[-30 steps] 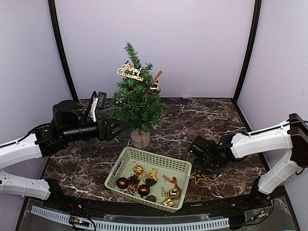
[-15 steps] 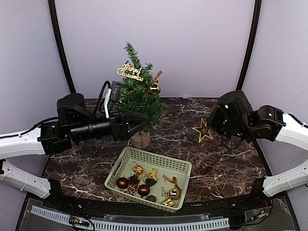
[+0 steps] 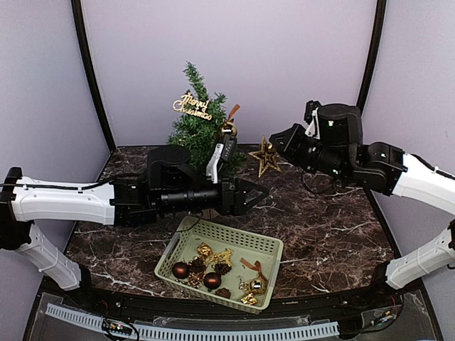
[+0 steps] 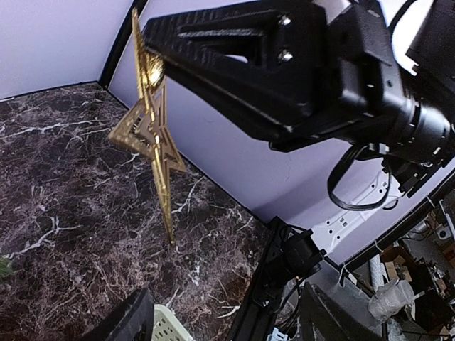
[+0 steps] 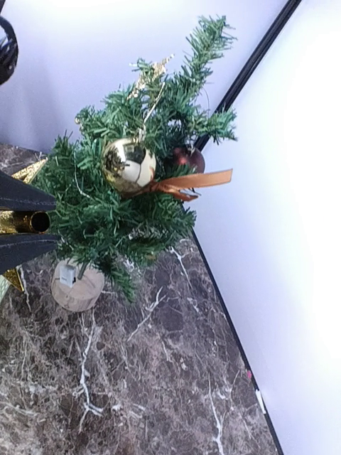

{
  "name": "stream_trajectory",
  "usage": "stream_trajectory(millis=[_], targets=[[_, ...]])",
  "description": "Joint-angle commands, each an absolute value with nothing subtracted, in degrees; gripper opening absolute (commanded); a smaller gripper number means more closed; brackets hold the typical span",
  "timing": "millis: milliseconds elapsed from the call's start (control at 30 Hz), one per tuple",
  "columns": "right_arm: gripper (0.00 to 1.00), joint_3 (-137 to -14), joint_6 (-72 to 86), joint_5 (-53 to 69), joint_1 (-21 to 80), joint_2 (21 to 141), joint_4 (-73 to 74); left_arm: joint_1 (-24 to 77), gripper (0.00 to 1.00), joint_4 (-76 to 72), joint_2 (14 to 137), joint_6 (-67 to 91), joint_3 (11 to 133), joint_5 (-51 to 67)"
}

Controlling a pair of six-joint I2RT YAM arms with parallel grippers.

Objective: Decorate the small christmas tree
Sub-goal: Pick up the star ornament from the center of the board, then pass from the right arm to the left

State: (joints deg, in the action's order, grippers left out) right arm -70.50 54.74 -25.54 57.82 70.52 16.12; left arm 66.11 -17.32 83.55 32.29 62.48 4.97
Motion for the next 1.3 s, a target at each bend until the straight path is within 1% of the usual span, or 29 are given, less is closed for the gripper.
stream_trajectory(millis=[0,167,233,267,300,367,400,433,500,533,567,600,633,733,800,833,900,933,967,1033,1067,1100,1167,1233,1267], targets=[[0.0,-71.2,53.0,-22.3,58.7,69.9,9.3,66.1,0.73,-14.8,83.6,33.7,66.0,1.1],[0.0,-70.8,52.8,-21.5,58.9,69.8,8.6,66.1,0.73,-14.5,84.6,33.5,67.5,-1.7],[0.0,-70.8,52.6,-21.3,58.9,70.0,8.3,66.1,0.69,-14.8,85.0,33.2,68.2,-2.4],[0.0,-70.7,52.6,-21.1,58.9,69.9,8.2,66.1,0.61,-14.3,85.3,32.9,68.9,-2.5],[0.0,-70.7,52.5,-21.0,59.0,69.8,8.1,66.1,0.56,-13.9,85.6,32.8,69.4,-3.1],[0.0,-70.7,52.4,-20.6,58.9,69.9,7.9,66.1,0.43,-13.0,86.0,32.6,70.2,-3.8],[0.0,-70.8,52.3,-20.5,59.0,69.8,7.9,66.1,0.4,-12.9,85.9,32.5,70.2,-4.2],[0.0,-70.8,52.3,-20.4,59.1,69.8,7.8,66.1,0.35,-12.8,85.8,32.5,70.2,-4.8],[0.0,-70.7,52.4,-20.2,59.1,69.6,7.9,66.0,0.28,-12.5,85.9,32.1,70.3,-6.0],[0.0,-70.5,52.4,-20.2,59.1,69.6,7.9,66.0,0.27,-12.1,85.9,31.8,70.5,-6.3],[0.0,-70.5,52.4,-20.1,59.2,69.6,7.9,66.0,0.22,-12.0,85.9,31.6,70.6,-6.9],[0.0,-70.4,52.4,-20.0,59.2,69.5,7.9,66.0,0.2,-11.9,85.9,31.3,70.7,-7.1],[0.0,-70.3,52.5,-20.0,59.2,69.4,7.9,66.0,0.16,-11.9,85.8,31.2,70.7,-7.5],[0.0,-69.8,52.8,-19.8,59.4,69.4,8.0,66.0,0.1,-11.6,85.8,30.5,70.9,-8.2],[0.0,-69.5,52.9,-19.6,59.4,69.3,8.4,66.0,0.06,-11.3,85.7,29.9,70.9,-8.6],[0.0,-69.2,53.0,-19.5,59.4,69.3,8.6,66.0,0.02,-10.9,85.5,29.4,70.9,-8.8],[0.02,-68.4,53.0,-19.1,59.5,69.0,8.6,65.9,0.0,-10.4,85.1,28.3,70.6,-8.3],[0.08,-68.0,52.8,-18.8,59.5,68.7,8.5,65.9,0.0,-10.2,84.9,27.7,70.5,-7.9],[0.19,-67.5,52.3,-18.7,59.4,68.4,8.7,65.9,0.0,-9.0,84.4,26.5,70.5,-7.0],[0.48,-66.8,51.0,-19.1,59.4,67.0,9.8,65.3,0.0,-5.3,83.1,24.8,70.6,-4.0],[0.6,-66.6,49.7,-19.1,59.4,66.1,10.6,64.8,0.0,-3.8,82.5,24.5,70.5,-1.5],[0.68,-66.6,48.0,-19.0,59.3,65.2,11.9,64.5,0.0,-1.3,81.2,23.8,69.9,0.6],[0.76,-67.5,42.8,-17.7,59.0,63.9,15.2,63.8,0.0,3.4,78.8,22.6,68.9,7.1],[0.79,-68.8,38.2,-13.5,58.2,63.2,19.0,63.2,0.0,8.4,77.1,20.7,68.9,14.1],[0.78,-69.5,35.6,-9.1,57.6,63.4,21.5,63.0,0.0,10.0,76.4,20.0,69.1,19.8]])
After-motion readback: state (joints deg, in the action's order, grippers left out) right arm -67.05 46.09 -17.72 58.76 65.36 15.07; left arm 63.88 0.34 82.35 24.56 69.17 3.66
